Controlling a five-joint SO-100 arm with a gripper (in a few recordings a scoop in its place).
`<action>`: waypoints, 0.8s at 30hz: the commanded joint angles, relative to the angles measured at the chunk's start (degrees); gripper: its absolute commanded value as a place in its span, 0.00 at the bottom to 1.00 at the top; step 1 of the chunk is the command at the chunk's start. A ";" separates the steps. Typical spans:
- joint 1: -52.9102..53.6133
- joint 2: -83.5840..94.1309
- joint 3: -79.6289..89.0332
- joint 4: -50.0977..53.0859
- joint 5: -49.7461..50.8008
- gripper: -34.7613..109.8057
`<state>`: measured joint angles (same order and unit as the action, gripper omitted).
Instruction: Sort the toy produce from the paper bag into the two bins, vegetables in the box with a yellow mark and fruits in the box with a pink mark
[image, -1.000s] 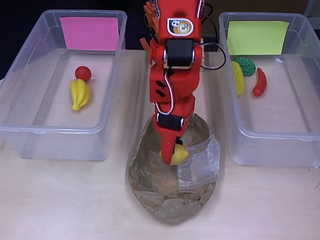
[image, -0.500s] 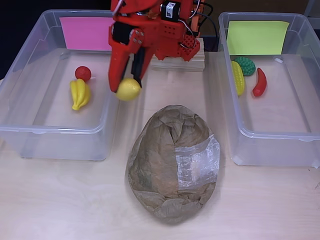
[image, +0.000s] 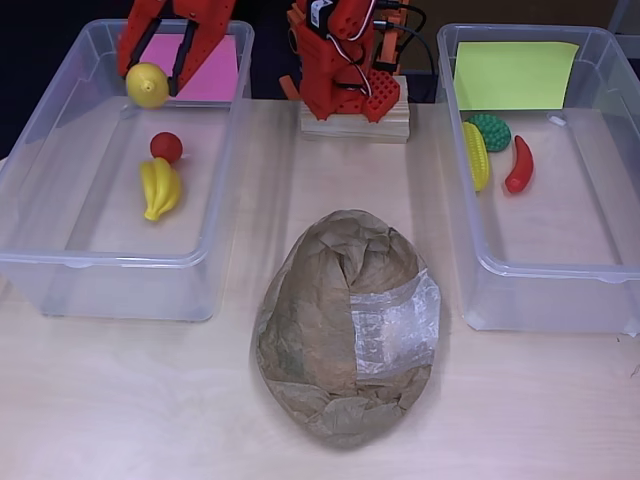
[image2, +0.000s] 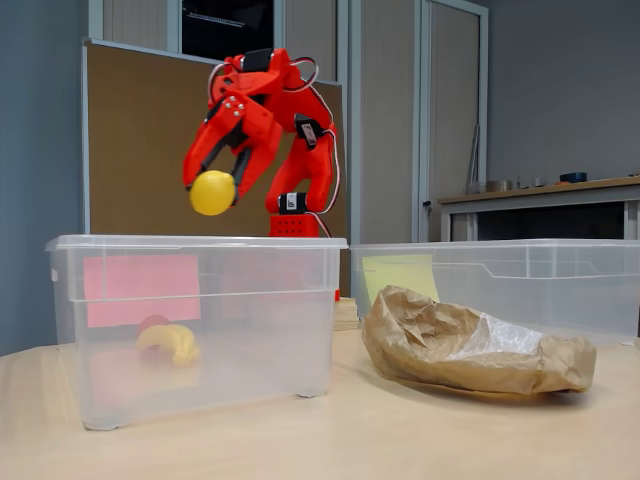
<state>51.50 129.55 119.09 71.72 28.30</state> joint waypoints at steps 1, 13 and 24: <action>9.14 2.29 1.58 0.18 1.05 0.32; 26.28 3.52 13.10 -7.29 6.42 0.36; 26.54 -3.52 16.35 -13.27 17.93 0.48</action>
<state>71.37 126.30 135.09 59.50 43.33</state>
